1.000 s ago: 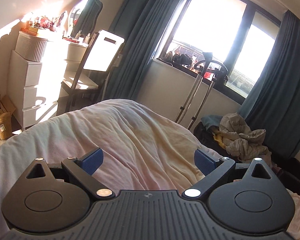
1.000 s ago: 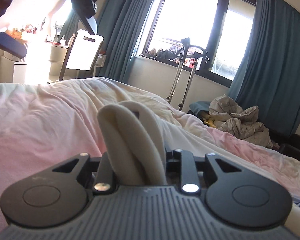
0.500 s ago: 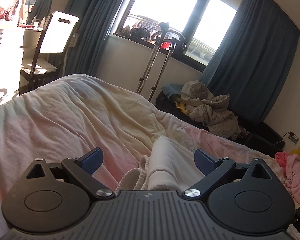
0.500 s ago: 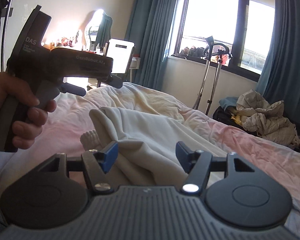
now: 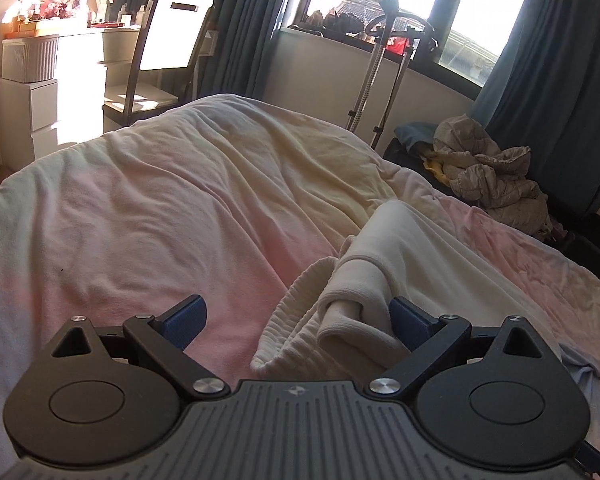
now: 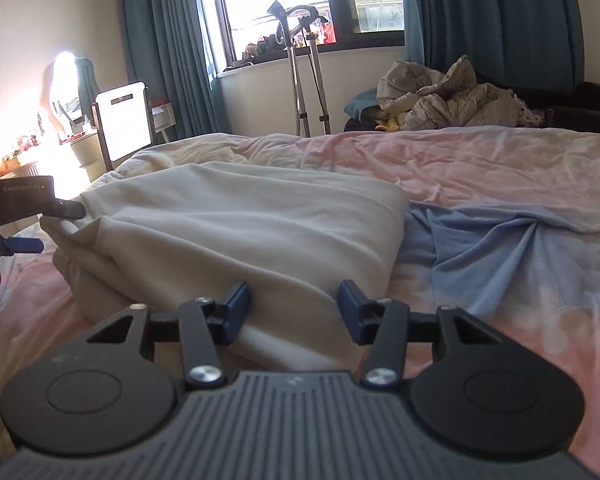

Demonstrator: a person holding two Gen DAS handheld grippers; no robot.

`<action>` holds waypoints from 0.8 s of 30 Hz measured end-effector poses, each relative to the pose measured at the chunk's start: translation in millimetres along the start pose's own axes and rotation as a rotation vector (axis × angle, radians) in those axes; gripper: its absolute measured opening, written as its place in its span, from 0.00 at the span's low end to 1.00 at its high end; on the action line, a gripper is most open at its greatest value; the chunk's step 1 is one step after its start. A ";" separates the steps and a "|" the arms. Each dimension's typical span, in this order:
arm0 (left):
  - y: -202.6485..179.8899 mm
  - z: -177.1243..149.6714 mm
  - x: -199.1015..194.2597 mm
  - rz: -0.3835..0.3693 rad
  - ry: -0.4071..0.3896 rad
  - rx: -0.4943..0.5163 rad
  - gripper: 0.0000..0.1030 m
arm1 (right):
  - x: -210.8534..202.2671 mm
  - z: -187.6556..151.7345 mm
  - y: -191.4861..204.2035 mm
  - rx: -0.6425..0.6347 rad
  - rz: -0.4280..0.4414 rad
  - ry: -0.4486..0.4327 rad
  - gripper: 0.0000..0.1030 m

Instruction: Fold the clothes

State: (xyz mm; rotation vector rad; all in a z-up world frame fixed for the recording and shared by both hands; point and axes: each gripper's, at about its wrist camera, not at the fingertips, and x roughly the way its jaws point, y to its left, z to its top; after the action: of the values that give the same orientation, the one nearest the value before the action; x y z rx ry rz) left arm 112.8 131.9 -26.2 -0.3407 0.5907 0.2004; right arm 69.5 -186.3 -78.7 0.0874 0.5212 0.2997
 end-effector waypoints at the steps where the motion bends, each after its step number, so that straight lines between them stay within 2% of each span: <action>1: -0.1 -0.6 -0.2 0.000 0.003 -0.007 0.96 | 1.6 -6.5 4.0 -0.019 -0.006 0.016 0.50; 6: 2.9 -3.5 -0.3 -0.019 0.017 -0.055 0.96 | -0.1 -10.5 6.6 -0.029 -0.012 0.043 0.50; 12: -4.1 -10.0 0.7 0.013 -0.003 -0.014 0.96 | -1.7 -12.3 5.2 -0.022 -0.011 0.039 0.50; 21: -3.8 -10.1 3.8 0.000 0.014 -0.041 0.96 | -1.1 -11.2 2.7 -0.023 -0.010 0.037 0.51; 23: -0.3 -8.1 4.1 -0.035 0.040 -0.086 0.96 | -0.8 -11.1 2.4 -0.024 -0.011 0.036 0.51; 24: 4.8 -7.8 6.5 -0.084 0.078 -0.149 0.96 | -0.6 -11.0 2.2 -0.023 -0.011 0.036 0.51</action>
State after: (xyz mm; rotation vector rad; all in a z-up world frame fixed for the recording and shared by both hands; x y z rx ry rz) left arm 112.7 134.0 -37.2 -0.5182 0.6390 0.1511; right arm 62.9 -184.3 -87.5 0.0567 0.5539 0.2967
